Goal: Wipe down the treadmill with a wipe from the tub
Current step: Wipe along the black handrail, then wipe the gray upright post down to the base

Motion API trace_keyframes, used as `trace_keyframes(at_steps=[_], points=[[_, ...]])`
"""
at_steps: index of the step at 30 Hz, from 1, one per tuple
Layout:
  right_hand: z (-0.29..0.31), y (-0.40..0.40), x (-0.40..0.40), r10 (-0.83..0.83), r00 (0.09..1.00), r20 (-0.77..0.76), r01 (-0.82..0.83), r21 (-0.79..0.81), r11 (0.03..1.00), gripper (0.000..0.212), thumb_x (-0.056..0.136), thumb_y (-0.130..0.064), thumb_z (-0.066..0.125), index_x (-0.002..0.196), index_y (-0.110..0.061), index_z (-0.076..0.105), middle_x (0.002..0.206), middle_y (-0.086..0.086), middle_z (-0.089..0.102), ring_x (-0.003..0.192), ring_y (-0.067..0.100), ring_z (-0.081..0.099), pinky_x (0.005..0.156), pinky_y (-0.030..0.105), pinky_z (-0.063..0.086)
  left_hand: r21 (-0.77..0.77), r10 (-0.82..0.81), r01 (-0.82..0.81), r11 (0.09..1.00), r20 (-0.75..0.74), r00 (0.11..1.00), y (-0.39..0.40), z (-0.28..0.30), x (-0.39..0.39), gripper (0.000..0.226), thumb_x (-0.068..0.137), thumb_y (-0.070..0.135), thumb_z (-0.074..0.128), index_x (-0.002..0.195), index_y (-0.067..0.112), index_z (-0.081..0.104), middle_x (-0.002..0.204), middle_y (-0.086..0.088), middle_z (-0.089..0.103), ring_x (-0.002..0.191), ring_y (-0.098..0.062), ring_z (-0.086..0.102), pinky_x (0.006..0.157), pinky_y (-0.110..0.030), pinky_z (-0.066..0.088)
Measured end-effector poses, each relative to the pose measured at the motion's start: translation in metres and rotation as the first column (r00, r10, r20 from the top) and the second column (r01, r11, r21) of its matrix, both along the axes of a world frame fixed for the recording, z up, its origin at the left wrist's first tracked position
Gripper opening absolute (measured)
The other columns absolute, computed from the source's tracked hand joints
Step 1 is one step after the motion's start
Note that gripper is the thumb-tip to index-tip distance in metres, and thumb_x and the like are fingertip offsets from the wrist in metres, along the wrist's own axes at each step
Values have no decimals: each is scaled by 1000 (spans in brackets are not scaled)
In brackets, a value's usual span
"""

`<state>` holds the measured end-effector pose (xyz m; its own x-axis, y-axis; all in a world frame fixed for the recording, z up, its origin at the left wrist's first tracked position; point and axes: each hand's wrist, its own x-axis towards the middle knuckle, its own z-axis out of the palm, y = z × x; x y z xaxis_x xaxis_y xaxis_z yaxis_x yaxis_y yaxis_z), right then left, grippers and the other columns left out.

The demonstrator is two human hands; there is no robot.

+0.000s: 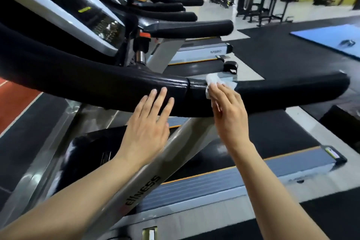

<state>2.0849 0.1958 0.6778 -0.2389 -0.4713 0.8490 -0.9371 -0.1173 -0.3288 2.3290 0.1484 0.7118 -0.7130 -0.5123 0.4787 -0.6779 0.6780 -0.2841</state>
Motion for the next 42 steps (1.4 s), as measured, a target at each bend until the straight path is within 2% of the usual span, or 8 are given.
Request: trace_keyframes(at_steps=[7,12,16,22,27,32,38,42], points=[[-9,6,-10,-228,970,79,231,-26,973,24,87,-1,66,107,-14,71,115,4,67,99,31,62,86,41,50,15,-226,225,974,75,971,-6,-49,3,63,94,20,53,154,5,40,166,-21,22,154,-39,19,121,-56,26],[-30,7,7,-193,913,360,256,-136,957,30,90,-3,62,114,-17,72,111,-4,70,103,17,62,95,27,44,81,-303,293,953,200,932,-23,-86,16,67,92,22,54,155,7,38,165,-17,26,153,-34,23,122,-51,27],[-75,16,23,-163,621,767,318,-56,946,39,96,-10,57,127,-30,66,118,-9,66,110,5,59,95,30,50,192,-340,303,934,207,917,-45,-116,20,66,93,22,47,156,6,35,162,-15,32,149,-33,33,122,-46,26],[-118,-30,46,-29,370,928,440,-148,886,42,101,0,48,135,-20,63,137,-4,62,132,8,54,113,33,42,424,-451,374,825,93,888,-76,-152,26,77,96,27,45,163,12,11,170,-4,14,153,-19,27,123,-29,17],[-122,-88,89,-52,535,843,537,-292,792,53,98,11,39,150,-1,43,159,10,38,151,18,31,124,40,26,453,-595,554,699,-62,801,-101,-194,35,69,97,25,44,159,1,23,168,-12,21,153,-27,28,120,-34,28],[-139,-96,138,-68,775,628,366,-359,859,46,101,7,41,147,-1,44,160,17,33,152,27,27,121,53,30,544,-541,623,562,-328,774,-122,-239,42,77,98,25,43,163,14,4,171,-7,6,157,-23,14,123,-24,18],[-122,-94,64,10,506,862,541,-327,775,53,101,-8,35,154,-8,34,163,6,31,153,15,24,126,40,20,486,-468,638,597,-436,769,-116,-271,34,74,106,41,35,163,14,-2,171,-7,1,157,-18,7,123,-19,12],[-125,-103,99,-39,571,820,514,-320,796,51,105,-6,37,155,-3,31,164,10,27,154,21,21,124,52,22,410,-483,659,630,-459,746,-116,-283,30,69,108,41,30,163,11,1,170,-14,6,157,-27,13,125,-27,14]])
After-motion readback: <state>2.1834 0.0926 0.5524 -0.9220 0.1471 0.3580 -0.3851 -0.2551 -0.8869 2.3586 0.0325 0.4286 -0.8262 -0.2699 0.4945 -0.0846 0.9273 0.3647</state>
